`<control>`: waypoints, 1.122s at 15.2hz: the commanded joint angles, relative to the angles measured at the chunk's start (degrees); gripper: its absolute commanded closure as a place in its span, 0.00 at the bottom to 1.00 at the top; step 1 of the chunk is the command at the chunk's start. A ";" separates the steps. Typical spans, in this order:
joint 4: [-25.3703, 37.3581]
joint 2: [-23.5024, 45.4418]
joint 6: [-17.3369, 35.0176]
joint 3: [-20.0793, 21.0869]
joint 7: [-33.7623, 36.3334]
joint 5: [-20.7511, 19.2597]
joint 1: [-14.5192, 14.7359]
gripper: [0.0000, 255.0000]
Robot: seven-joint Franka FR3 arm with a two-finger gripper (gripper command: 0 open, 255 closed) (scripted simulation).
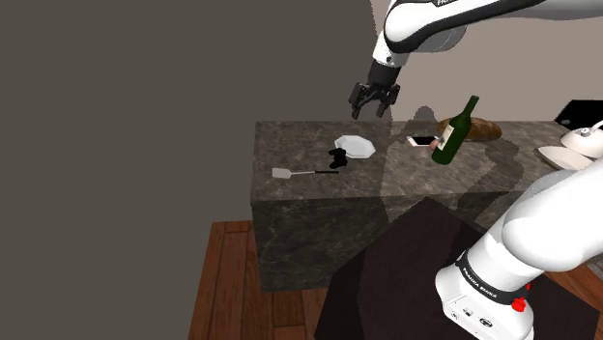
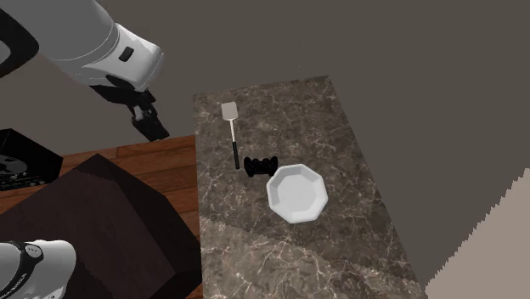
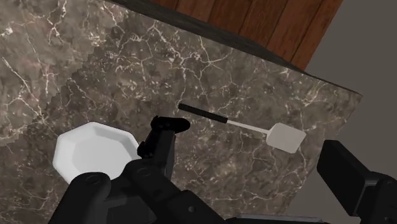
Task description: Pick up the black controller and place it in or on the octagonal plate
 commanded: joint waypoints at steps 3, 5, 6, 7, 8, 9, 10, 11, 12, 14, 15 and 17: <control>3.02 8.60 4.74 -1.17 -0.69 0.88 -0.53 0.00; 4.65 12.79 6.85 -1.70 -1.13 1.53 -0.83 0.00; 5.56 14.91 7.82 -1.94 -1.37 1.89 -0.99 0.00; 6.53 17.03 8.73 -2.17 -1.63 2.29 -1.16 0.00; 7.57 19.17 9.58 -2.36 -1.89 2.72 -1.35 0.00; 8.68 21.31 10.37 -2.54 -2.15 3.17 -1.57 0.00; 9.84 23.46 11.11 -2.71 -2.42 3.64 -1.79 0.00; 11.07 25.62 11.78 -2.85 -2.69 4.12 -2.03 0.00; 12.36 27.78 12.39 -2.96 -2.96 4.62 -2.31 0.00; 15.13 32.10 13.44 -3.10 -3.45 5.60 -2.92 0.00; 16.61 34.27 13.87 -3.14 -3.67 6.08 -3.26 0.00; 19.75 38.61 14.56 -3.15 -4.05 7.01 -4.00 0.00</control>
